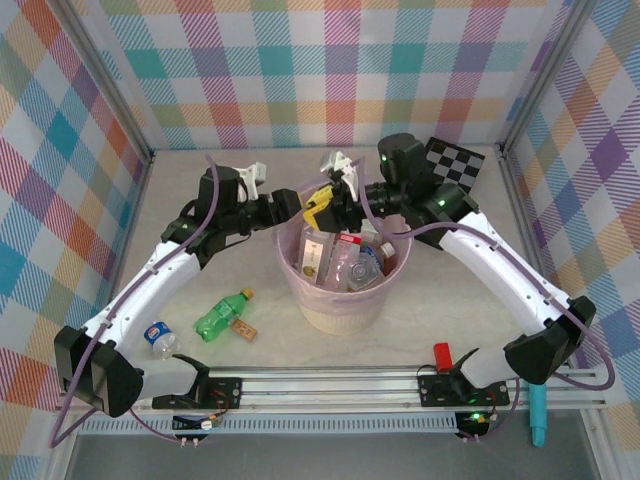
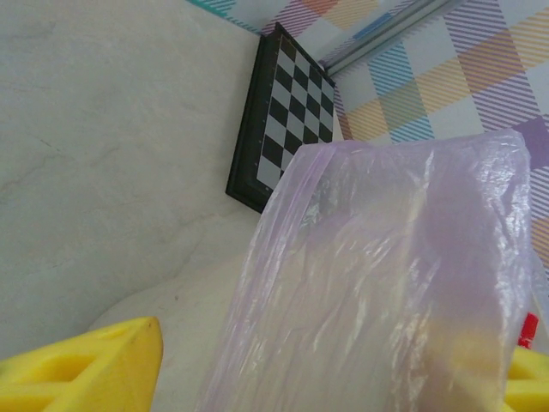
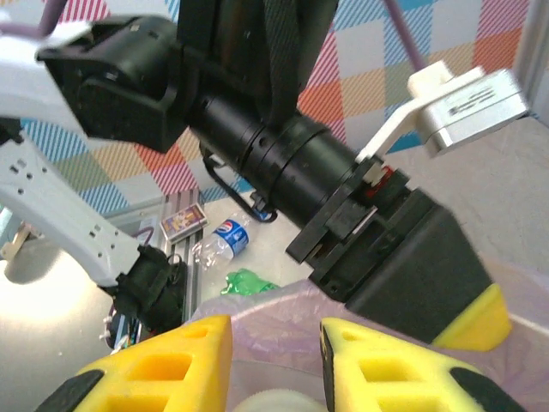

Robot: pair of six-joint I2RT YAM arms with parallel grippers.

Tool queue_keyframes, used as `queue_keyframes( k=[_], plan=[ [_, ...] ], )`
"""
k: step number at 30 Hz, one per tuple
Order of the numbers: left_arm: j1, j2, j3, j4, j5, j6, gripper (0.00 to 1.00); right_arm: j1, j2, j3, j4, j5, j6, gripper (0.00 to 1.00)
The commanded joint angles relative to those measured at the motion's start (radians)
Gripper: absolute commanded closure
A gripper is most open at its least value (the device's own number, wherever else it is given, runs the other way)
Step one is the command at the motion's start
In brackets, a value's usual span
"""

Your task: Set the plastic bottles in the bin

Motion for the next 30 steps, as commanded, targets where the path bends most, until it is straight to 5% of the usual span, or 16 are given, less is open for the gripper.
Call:
queue_keyframes(
  k=[1, 14, 24, 30],
  plan=[
    [-0.008, -0.011, -0.021, 0.056, -0.053, -0.027, 0.34, -0.005, -0.001, -0.084, -0.013, 0.023, -0.149, 0.90],
    [-0.014, 0.018, 0.022, 0.038, -0.070, -0.021, 0.35, -0.006, 0.035, -0.162, -0.089, 0.111, -0.196, 0.87],
    [0.000, 0.036, 0.220, -0.281, -0.208, 0.153, 0.29, -0.017, 0.127, 0.185, -0.218, 0.187, -0.027, 0.70],
    [0.018, 0.025, 0.240, -0.324, -0.227, 0.180, 0.27, -0.096, 0.129, 0.138, -0.221, 0.285, 0.173, 0.66]
  ],
)
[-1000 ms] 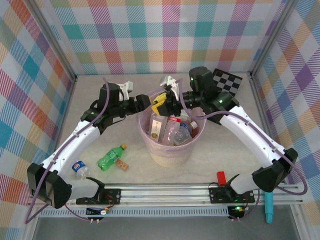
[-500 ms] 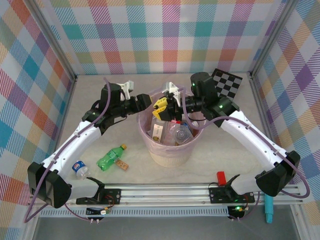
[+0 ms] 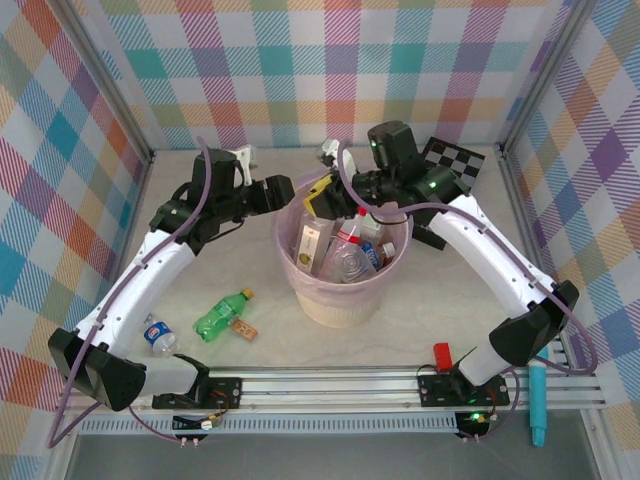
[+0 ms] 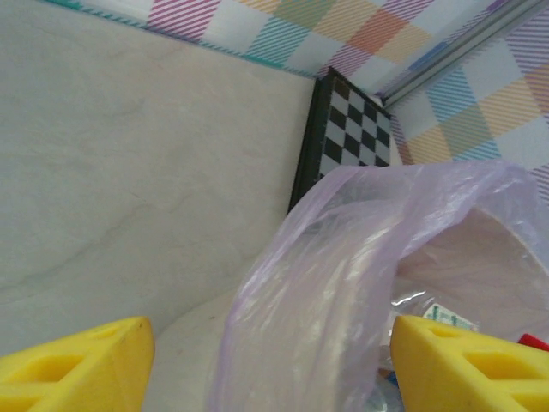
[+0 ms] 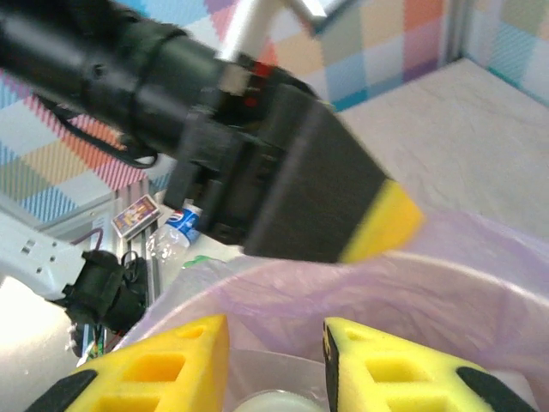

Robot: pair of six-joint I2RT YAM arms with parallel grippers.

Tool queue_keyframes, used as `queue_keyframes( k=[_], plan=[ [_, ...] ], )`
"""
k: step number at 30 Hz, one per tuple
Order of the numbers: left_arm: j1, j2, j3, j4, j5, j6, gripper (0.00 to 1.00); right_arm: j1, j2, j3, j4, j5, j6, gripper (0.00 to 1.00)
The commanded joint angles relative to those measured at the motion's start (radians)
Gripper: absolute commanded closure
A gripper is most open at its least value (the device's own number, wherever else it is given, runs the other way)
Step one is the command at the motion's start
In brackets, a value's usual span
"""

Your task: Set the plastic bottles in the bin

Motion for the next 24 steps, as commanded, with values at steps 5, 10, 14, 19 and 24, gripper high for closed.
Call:
queue_keyframes(
  k=[5, 10, 14, 19, 24],
  plan=[
    [0.047, -0.030, 0.026, -0.119, -0.077, 0.069, 0.27, -0.119, -0.021, -0.107, -0.015, 0.155, 0.228, 0.59],
    [0.067, -0.027, 0.046, -0.246, -0.191, 0.166, 0.24, -0.124, 0.009, -0.111, -0.039, 0.151, 0.243, 0.54],
    [0.067, -0.004, 0.061, -0.392, -0.303, 0.250, 0.16, -0.123, 0.002, -0.049, -0.042, 0.137, 0.238, 0.45],
    [0.066, 0.016, 0.018, -0.497, -0.350, 0.268, 0.06, -0.126, 0.030, 0.141, -0.149, 0.166, 0.203, 0.26],
    [0.061, 0.034, -0.050, -0.551, -0.305, 0.291, 0.00, -0.150, 0.001, 0.205, -0.175, 0.196, 0.229, 0.18]
  ],
)
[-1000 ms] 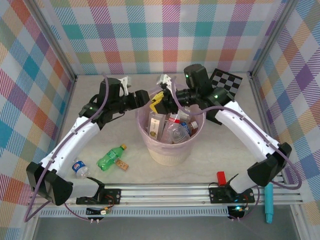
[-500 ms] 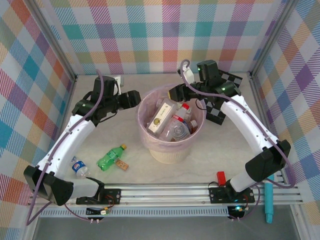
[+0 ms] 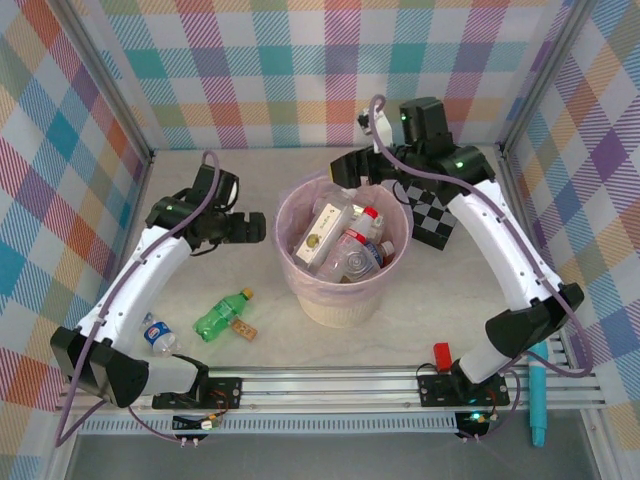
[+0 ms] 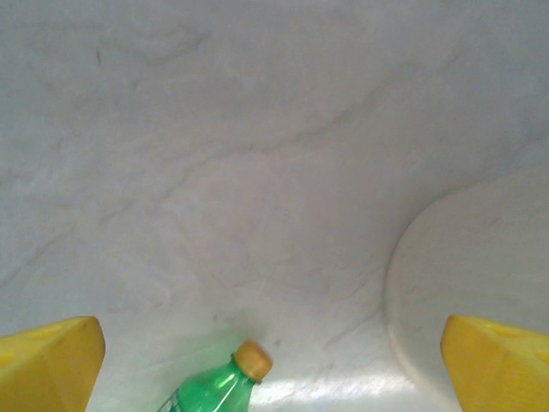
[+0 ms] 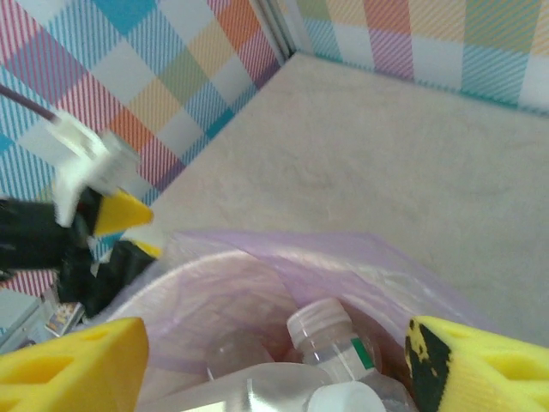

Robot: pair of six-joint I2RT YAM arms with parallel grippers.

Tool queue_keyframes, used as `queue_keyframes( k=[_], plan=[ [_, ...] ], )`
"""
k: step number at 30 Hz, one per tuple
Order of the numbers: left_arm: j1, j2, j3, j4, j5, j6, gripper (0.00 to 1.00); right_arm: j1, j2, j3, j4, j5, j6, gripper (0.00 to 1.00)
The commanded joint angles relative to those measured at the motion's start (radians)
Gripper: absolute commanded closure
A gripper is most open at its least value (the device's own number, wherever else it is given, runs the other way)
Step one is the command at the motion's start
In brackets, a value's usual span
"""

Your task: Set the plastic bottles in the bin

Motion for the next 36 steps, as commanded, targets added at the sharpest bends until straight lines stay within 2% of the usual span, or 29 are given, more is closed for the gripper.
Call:
queue_keyframes(
  k=[1, 6, 12, 18, 23, 36],
  plan=[
    [0.000, 0.020, -0.051, -0.091, 0.029, 0.044, 0.00, -0.024, -0.037, 0.029, -0.045, 0.024, 0.013, 0.16],
    [-0.011, 0.072, -0.105, -0.116, 0.072, -0.049, 0.00, -0.076, -0.102, -0.017, -0.031, 0.059, 0.059, 0.13],
    [-0.011, 0.077, -0.252, -0.043, 0.036, -0.224, 0.00, -0.142, -0.178, -0.098, -0.025, 0.077, 0.078, 0.12],
    [-0.011, 0.028, -0.386, -0.011, -0.003, -0.320, 0.00, -0.169, -0.197, -0.118, -0.053, 0.083, 0.066, 0.12],
    [-0.011, -0.006, -0.451, 0.015, -0.040, -0.349, 0.00, -0.175, -0.202, -0.130, -0.042, 0.095, 0.070, 0.11],
    [-0.003, 0.040, -0.511, 0.079, -0.045, -0.373, 0.00, -0.182, -0.195, -0.127, -0.035, 0.110, 0.071, 0.12]
  ],
)
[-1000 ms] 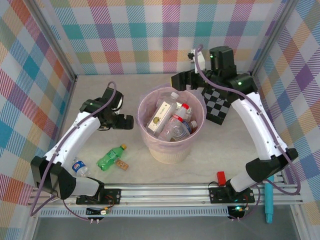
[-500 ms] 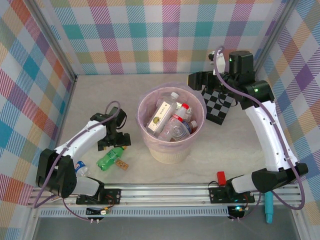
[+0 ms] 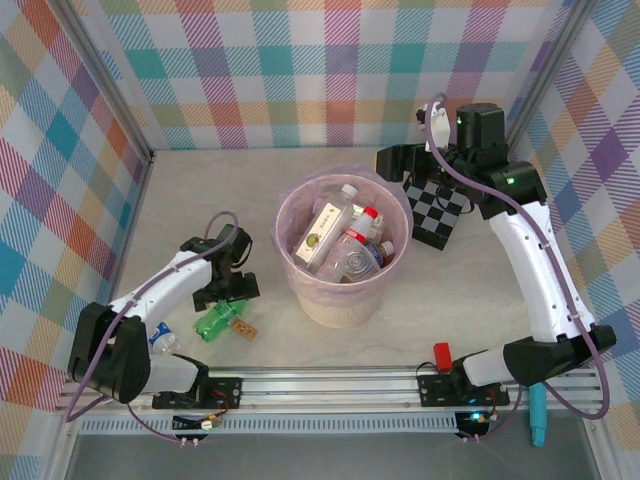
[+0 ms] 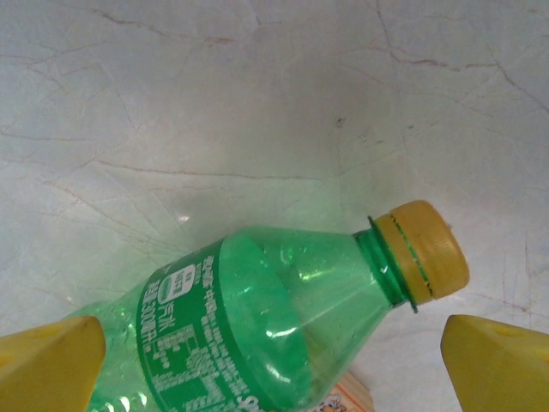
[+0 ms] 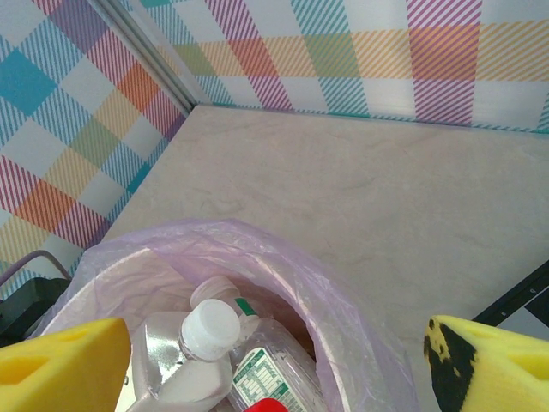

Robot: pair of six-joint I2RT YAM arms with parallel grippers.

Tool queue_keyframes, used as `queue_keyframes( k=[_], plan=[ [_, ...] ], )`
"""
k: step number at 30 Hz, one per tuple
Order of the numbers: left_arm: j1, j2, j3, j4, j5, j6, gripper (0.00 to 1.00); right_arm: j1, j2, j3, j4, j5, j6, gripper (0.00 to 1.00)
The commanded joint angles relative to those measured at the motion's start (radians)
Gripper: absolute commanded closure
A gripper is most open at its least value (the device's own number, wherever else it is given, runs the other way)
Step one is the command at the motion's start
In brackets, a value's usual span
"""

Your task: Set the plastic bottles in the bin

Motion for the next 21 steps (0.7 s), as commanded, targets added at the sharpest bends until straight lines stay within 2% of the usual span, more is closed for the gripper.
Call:
queue_keyframes(
  k=[1, 14, 21],
  plan=[
    [0.004, 0.021, -0.020, 0.023, -0.024, -0.022, 0.00, -0.008, -0.015, -0.007, 0.002, 0.011, 0.010, 0.11],
    [0.040, 0.106, -0.008, 0.083, -0.086, 0.022, 0.00, -0.015, -0.018, -0.021, 0.009, 0.011, 0.015, 0.11],
    [0.057, 0.111, -0.002, 0.082, -0.066, 0.019, 0.00, -0.020, -0.018, -0.021, 0.012, 0.012, 0.016, 0.11]
  ],
)
